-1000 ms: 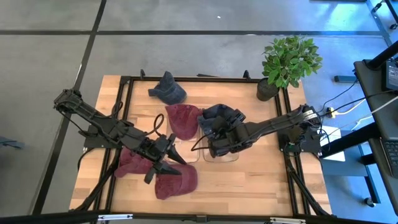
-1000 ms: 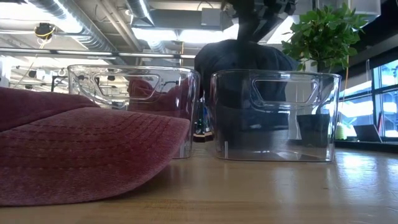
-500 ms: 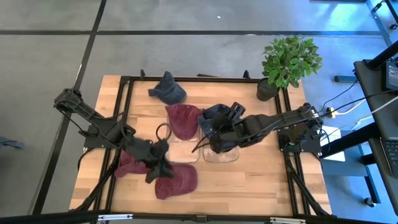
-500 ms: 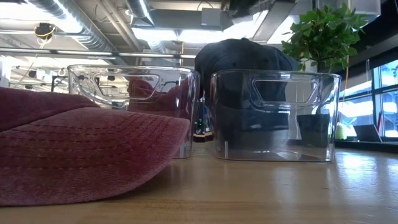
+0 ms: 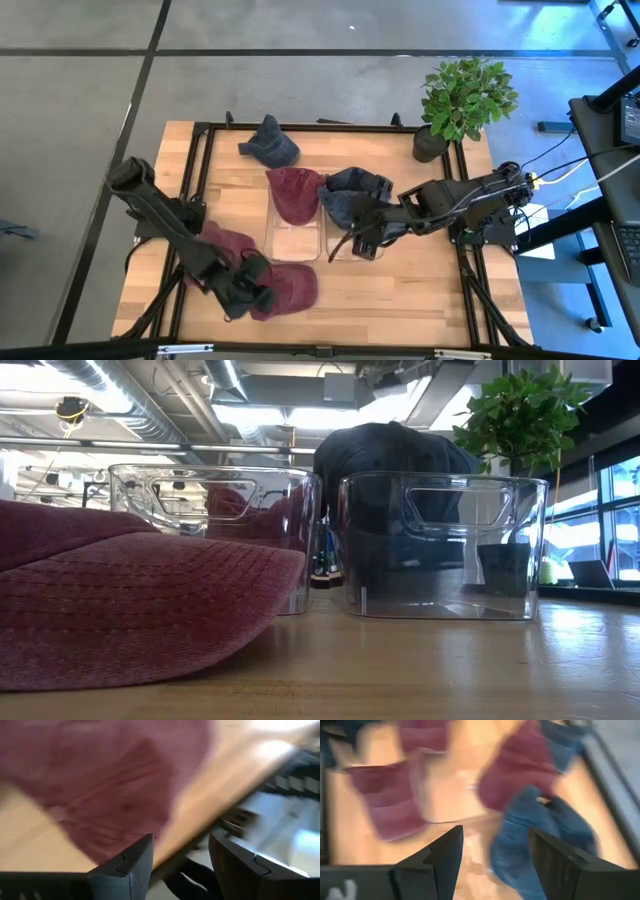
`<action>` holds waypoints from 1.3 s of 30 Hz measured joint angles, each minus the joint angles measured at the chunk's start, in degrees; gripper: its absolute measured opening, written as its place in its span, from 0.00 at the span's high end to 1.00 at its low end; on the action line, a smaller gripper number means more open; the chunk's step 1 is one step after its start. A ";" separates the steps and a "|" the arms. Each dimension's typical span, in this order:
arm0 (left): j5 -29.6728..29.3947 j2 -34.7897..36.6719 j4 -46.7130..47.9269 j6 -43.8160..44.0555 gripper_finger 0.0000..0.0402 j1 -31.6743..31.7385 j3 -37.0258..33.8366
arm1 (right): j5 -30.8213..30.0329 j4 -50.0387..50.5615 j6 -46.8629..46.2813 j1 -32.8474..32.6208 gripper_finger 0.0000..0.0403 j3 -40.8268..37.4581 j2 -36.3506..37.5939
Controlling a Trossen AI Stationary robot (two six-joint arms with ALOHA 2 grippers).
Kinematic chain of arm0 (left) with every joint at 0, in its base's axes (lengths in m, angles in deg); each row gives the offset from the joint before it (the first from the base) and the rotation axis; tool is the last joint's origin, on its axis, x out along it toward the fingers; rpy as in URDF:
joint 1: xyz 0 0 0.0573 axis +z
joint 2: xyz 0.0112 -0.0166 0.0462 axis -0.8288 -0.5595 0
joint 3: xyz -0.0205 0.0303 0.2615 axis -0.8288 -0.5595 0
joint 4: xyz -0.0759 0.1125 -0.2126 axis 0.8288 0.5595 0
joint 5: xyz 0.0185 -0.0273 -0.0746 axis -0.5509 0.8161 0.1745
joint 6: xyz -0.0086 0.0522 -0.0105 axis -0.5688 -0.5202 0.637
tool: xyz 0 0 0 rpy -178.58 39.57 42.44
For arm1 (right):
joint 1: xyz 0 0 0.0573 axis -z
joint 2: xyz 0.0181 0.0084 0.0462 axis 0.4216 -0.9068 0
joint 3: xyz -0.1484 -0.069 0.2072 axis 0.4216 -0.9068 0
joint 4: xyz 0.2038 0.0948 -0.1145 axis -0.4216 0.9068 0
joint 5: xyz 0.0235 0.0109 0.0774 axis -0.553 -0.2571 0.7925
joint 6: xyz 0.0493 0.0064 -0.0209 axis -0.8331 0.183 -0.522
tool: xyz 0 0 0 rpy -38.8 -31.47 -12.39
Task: Pick & Place hat
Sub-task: Put the bottom red cap into the left transparent bin
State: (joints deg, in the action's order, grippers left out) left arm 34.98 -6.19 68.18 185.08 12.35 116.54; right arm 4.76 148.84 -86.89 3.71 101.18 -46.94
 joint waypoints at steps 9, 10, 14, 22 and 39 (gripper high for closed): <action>1.00 -7.88 9.54 18.89 0.54 -2.98 0.00 | 9.52 -7.53 6.44 -0.75 0.45 0.00 0.00; 0.97 -8.70 9.92 19.96 0.54 -3.05 0.00 | 9.60 -7.59 6.83 -0.77 0.45 0.00 0.06; 1.93 -11.67 11.47 21.53 0.54 -3.22 0.00 | 10.04 -7.57 7.37 -0.80 0.45 -0.02 0.13; 0.87 -15.52 15.12 25.33 0.54 -2.70 0.00 | 10.04 -7.57 8.60 -0.77 0.45 -0.02 0.16; 1.20 -17.76 13.28 23.54 0.58 -1.98 0.18 | 10.02 -5.30 10.25 -0.77 0.45 -0.04 0.16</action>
State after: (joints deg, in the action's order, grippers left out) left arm 36.18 -23.95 81.47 208.62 10.37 116.72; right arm 14.78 143.54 -76.64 2.93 101.13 -46.79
